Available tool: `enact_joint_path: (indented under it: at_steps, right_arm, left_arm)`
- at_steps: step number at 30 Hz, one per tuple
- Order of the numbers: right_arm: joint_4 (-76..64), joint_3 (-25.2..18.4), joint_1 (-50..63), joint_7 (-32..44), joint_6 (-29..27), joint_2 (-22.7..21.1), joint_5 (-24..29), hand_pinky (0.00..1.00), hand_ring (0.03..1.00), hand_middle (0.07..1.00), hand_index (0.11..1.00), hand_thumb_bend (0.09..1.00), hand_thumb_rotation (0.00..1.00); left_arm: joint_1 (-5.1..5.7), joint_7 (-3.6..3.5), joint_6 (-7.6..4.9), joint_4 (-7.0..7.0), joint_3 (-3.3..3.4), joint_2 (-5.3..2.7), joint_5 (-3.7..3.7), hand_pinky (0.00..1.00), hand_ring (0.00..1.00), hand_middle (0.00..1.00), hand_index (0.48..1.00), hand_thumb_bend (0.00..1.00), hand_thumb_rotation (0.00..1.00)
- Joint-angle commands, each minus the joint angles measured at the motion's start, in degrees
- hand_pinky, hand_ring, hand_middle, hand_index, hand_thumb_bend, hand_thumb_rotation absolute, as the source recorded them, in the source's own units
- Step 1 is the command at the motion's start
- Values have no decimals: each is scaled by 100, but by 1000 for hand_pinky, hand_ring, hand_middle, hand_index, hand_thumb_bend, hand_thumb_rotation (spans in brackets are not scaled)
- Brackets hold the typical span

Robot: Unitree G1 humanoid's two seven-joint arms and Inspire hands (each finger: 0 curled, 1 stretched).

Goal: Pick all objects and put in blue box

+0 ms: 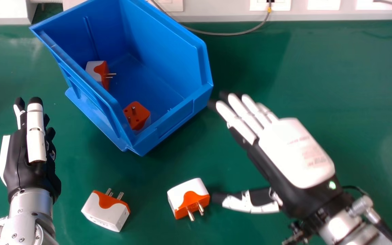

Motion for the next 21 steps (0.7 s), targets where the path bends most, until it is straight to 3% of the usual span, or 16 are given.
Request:
enact_joint_path:
  at_steps: [1, 4, 10, 21]
  right_arm:
    - [-178, -105, 138, 31, -129, -3, 70, 939, 990, 990, 952, 397, 319]
    - [-150, -101, 317, 30, -219, 0, 28, 937, 989, 989, 951, 399, 332]
    - [-22, -43, 531, 218, -351, -37, 0, 930, 979, 983, 945, 405, 353]
    - [400, 319, 66, 644, -418, 24, -368, 914, 964, 973, 931, 414, 387]
  left_arm:
    - [64, -27, -34, -178, 28, 37, -24, 1000, 998, 998, 1000, 292, 952]
    - [157, -57, -102, -185, 39, 19, -22, 1000, 996, 995, 998, 291, 951]
    - [342, -83, -176, -291, -10, -18, -15, 1000, 994, 991, 997, 288, 949]
    - [538, -76, -110, -556, -90, -74, -24, 1000, 992, 987, 995, 291, 939]
